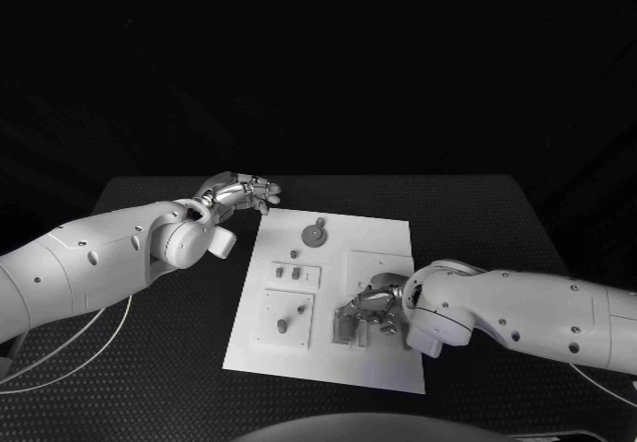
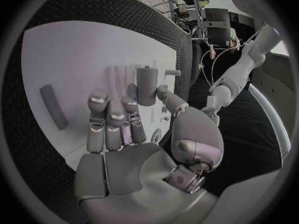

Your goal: Assemble the parts on the task board

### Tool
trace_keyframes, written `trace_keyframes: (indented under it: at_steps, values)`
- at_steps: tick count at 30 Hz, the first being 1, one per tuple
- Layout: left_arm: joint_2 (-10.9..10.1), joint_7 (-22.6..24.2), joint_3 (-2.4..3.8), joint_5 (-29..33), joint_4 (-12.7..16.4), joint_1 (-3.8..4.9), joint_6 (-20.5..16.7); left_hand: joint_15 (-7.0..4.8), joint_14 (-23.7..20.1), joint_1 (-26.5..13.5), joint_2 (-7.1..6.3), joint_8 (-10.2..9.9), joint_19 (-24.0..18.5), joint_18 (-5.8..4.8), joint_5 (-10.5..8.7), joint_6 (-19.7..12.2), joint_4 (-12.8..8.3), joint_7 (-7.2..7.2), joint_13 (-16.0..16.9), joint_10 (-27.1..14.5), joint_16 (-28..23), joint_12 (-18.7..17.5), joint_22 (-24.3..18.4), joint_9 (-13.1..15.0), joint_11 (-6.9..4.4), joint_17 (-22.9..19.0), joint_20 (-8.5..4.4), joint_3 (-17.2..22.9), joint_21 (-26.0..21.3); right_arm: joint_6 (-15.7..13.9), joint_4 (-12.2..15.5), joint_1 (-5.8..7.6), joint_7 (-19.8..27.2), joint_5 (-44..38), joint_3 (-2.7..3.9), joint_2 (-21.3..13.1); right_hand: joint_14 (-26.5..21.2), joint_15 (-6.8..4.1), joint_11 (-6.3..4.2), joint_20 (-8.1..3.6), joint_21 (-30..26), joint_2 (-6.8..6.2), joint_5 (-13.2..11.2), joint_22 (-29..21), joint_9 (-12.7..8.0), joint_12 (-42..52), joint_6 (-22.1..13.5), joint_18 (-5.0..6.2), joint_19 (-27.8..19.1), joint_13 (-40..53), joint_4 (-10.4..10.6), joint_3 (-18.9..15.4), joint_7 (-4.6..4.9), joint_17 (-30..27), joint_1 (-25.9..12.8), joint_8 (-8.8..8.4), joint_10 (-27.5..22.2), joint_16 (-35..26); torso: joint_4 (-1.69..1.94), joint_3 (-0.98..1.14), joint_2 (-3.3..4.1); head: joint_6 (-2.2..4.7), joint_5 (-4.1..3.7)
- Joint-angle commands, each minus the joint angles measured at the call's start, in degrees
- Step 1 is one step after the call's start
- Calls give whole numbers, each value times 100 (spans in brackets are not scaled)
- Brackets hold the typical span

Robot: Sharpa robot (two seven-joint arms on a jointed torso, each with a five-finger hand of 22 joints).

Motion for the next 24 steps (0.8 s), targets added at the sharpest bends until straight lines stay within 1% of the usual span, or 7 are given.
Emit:
trace_keyframes:
  at_steps: [1,11,15,17,24]
  values:
    - [10,31,4,33,11,6,86,24,-17,-47,-19,-29,-27,-15,-2,-2,33,27,-2,-31,-34,28,10,9,7,8,-139,6,-29,144,4,-65,25,-1,-35,68,5,-38,-21,-28,23,-38,1,-8,-18,-22,-11,192,4,5,-7,36,6,7,10,-30,29,-29,2,-2,0,-7,9]
    - [11,30,4,33,8,6,87,25,-18,-48,-20,-30,-27,-15,-2,-3,36,27,-2,-33,-35,29,12,10,7,10,-138,5,-31,167,4,-74,34,-51,-36,91,2,-32,-13,-25,21,-120,-1,-15,-23,-37,-27,192,-7,15,-10,28,14,18,-7,-46,15,-46,2,-6,1,-23,13]
    - [8,28,4,33,9,6,87,25,-18,-48,-21,-30,-28,-15,-2,-3,36,27,-2,-33,-35,29,12,10,7,10,-138,5,-31,204,12,-81,34,-90,-37,87,2,-31,-13,-25,21,-124,0,-15,-23,-38,-28,192,-7,15,-10,28,14,19,-6,-47,14,-47,4,-4,-1,-30,17]
    - [5,25,4,33,7,6,84,25,-18,-48,-21,-30,-28,-15,-2,-3,36,27,-2,-33,-36,29,13,10,7,10,-138,5,-31,208,15,-82,31,-91,-38,85,-1,-29,-10,-24,20,-162,-2,-16,-25,-43,-37,192,-11,17,-10,26,17,21,-9,-53,8,-51,2,-3,-1,-27,17]
    - [9,25,4,33,6,6,87,25,-19,-49,-22,-31,-29,-16,-2,-3,38,28,-2,-34,-37,30,15,11,8,12,-138,4,-33,214,23,-88,44,-93,-38,74,-4,-27,-8,-24,18,-166,-1,-18,-26,-46,-40,192,-14,20,-5,35,19,24,-2,-56,3,-55,-1,-3,0,-27,23]
